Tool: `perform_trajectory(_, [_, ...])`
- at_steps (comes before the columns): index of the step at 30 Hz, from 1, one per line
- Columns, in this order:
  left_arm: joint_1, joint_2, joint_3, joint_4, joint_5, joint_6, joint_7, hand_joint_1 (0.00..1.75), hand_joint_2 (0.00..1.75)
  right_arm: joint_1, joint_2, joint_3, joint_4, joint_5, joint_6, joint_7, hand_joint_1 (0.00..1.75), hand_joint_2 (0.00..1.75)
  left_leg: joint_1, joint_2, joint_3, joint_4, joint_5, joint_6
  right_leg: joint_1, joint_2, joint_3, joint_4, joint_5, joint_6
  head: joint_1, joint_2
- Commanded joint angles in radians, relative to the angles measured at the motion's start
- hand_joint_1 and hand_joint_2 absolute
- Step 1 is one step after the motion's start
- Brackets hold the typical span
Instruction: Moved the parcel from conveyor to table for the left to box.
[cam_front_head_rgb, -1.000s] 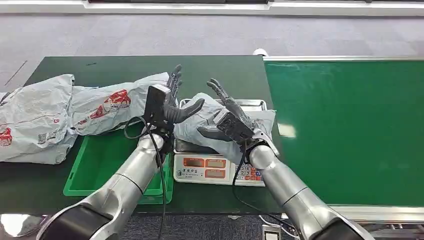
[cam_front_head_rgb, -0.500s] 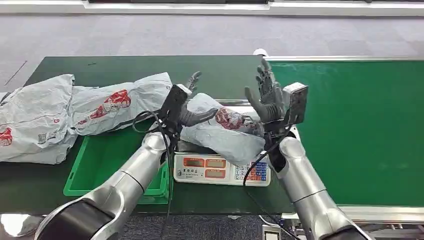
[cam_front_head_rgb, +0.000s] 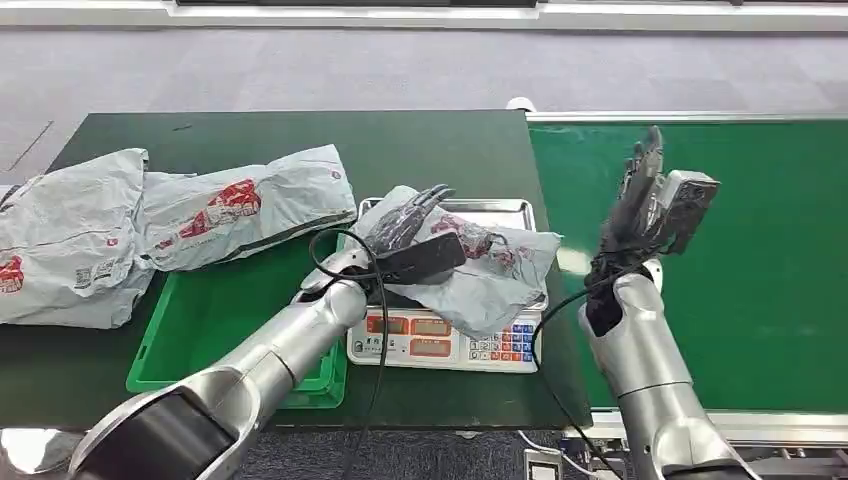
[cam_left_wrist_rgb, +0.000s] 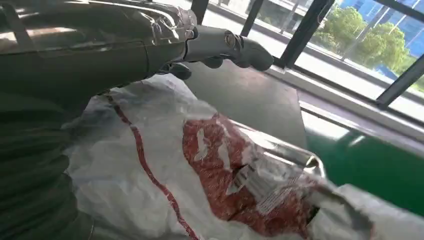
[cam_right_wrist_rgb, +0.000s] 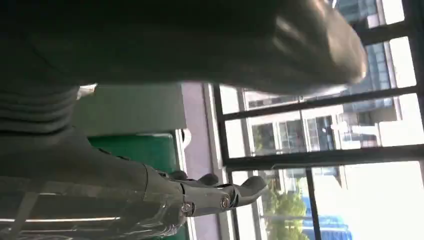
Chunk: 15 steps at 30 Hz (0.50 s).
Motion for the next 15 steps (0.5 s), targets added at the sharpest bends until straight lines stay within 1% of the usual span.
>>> perform_trajectory(1, [-0.062,0.010,-0.271,0.105,-0.176,0.045,0.063,0.00,1.75,-0.039,-0.014,-0.127,0.105,-0.005,0.023,0.002,0.00,0.00,0.000,0.003,0.005,-0.001,-0.001,0.000,0.001,0.001,0.004,-0.001,-0.001,-0.001,0.000,0.000])
perform_trajectory(2, [-0.067,0.006,-0.333,0.115,-0.255,0.067,0.099,0.00,1.75,-0.037,-0.023,-0.138,0.107,-0.016,0.040,-0.001,0.00,0.00,0.000,0.002,0.006,-0.001,-0.001,0.000,0.001,-0.001,0.006,-0.002,-0.001,-0.001,0.000,0.000])
perform_trajectory(3, [-0.064,0.001,-0.363,0.113,-0.305,0.075,0.120,0.00,1.75,-0.032,-0.027,-0.147,0.108,-0.029,0.065,-0.002,0.00,0.00,0.000,0.001,0.006,-0.002,-0.001,0.000,0.001,-0.002,0.006,-0.002,-0.001,-0.001,0.000,0.000])
perform_trajectory(4, [-0.061,-0.006,-0.392,0.118,-0.344,0.033,0.116,0.00,1.75,-0.029,-0.031,-0.150,0.108,-0.034,0.091,-0.004,0.00,0.00,0.000,-0.001,0.003,-0.001,-0.001,0.000,0.001,-0.002,0.004,-0.001,-0.001,-0.001,0.000,0.000])
perform_trajectory(5, [-0.057,-0.010,-0.400,0.117,-0.371,-0.009,0.111,0.00,1.75,-0.027,-0.029,-0.157,0.109,-0.034,0.102,-0.006,0.00,1.75,0.000,0.000,0.005,-0.001,-0.001,0.000,0.001,-0.003,0.005,-0.002,-0.001,-0.001,0.000,0.000])
perform_trajectory(6, [-0.056,-0.013,-0.408,0.123,-0.387,-0.050,0.104,0.00,1.75,-0.023,-0.030,-0.156,0.106,-0.029,0.110,-0.009,0.00,1.75,0.000,-0.001,0.004,-0.001,-0.001,0.000,0.001,-0.003,0.004,-0.002,-0.001,-0.001,0.000,0.000])
perform_trajectory(7, [-0.062,-0.018,-0.424,0.132,-0.411,-0.108,0.096,0.00,1.75,-0.019,-0.027,-0.158,0.102,-0.027,0.117,-0.012,0.00,1.75,0.000,0.000,0.006,-0.002,-0.001,0.000,0.001,-0.002,0.006,-0.003,-0.001,-0.001,0.000,0.000])
perform_trajectory(8, [-0.065,-0.021,-0.424,0.135,-0.420,-0.135,0.094,0.00,1.75,-0.014,-0.023,-0.160,0.098,-0.024,0.121,-0.014,0.00,1.75,0.000,0.000,0.004,-0.001,-0.001,0.000,0.001,-0.001,0.004,-0.002,-0.001,0.000,0.000,0.000])
perform_trajectory(9, [-0.069,-0.023,-0.426,0.137,-0.431,-0.149,0.095,0.00,1.75,-0.010,-0.020,-0.163,0.091,-0.021,0.123,-0.016,0.00,1.75,0.001,0.002,0.007,-0.002,-0.002,0.000,0.001,-0.001,0.007,-0.004,-0.001,0.000,0.000,0.000])
perform_trajectory(10, [-0.073,-0.026,-0.426,0.137,-0.444,-0.160,0.084,0.00,1.75,-0.010,-0.014,-0.166,0.087,-0.022,0.127,-0.015,0.00,1.75,0.000,0.001,0.004,-0.001,-0.001,0.000,0.001,0.000,0.004,-0.002,-0.001,0.000,0.000,0.000])
perform_trajectory(11, [-0.075,-0.026,-0.426,0.137,-0.444,-0.161,0.085,0.14,1.75,-0.012,-0.012,-0.166,0.086,-0.022,0.127,-0.015,0.00,1.75,0.001,0.002,0.005,-0.001,-0.002,0.000,0.001,0.000,0.005,-0.002,-0.001,-0.001,0.000,0.000])
perform_trajectory(12, [-0.074,-0.026,-0.410,0.136,-0.440,-0.165,0.077,1.75,1.75,-0.011,-0.011,-0.165,0.080,-0.020,0.130,-0.016,0.00,1.75,0.000,0.003,0.006,-0.002,-0.001,0.000,0.001,0.001,0.006,-0.003,0.000,-0.001,0.000,0.000])
perform_trajectory(13, [-0.074,-0.024,-0.404,0.132,-0.438,-0.157,0.074,1.75,1.75,-0.012,-0.011,-0.164,0.079,-0.020,0.131,-0.016,0.00,1.75,-0.001,0.002,0.005,-0.002,0.000,0.000,0.000,0.000,0.005,-0.002,0.000,0.000,0.000,0.000])
perform_trajectory(15, [-0.077,-0.017,-0.392,0.129,-0.455,-0.106,0.091,1.75,1.75,-0.008,-0.011,-0.164,0.061,-0.022,0.135,-0.016,0.00,1.75,0.000,0.004,0.008,-0.003,-0.001,0.000,0.000,0.002,0.008,-0.003,0.000,-0.001,0.000,0.000])
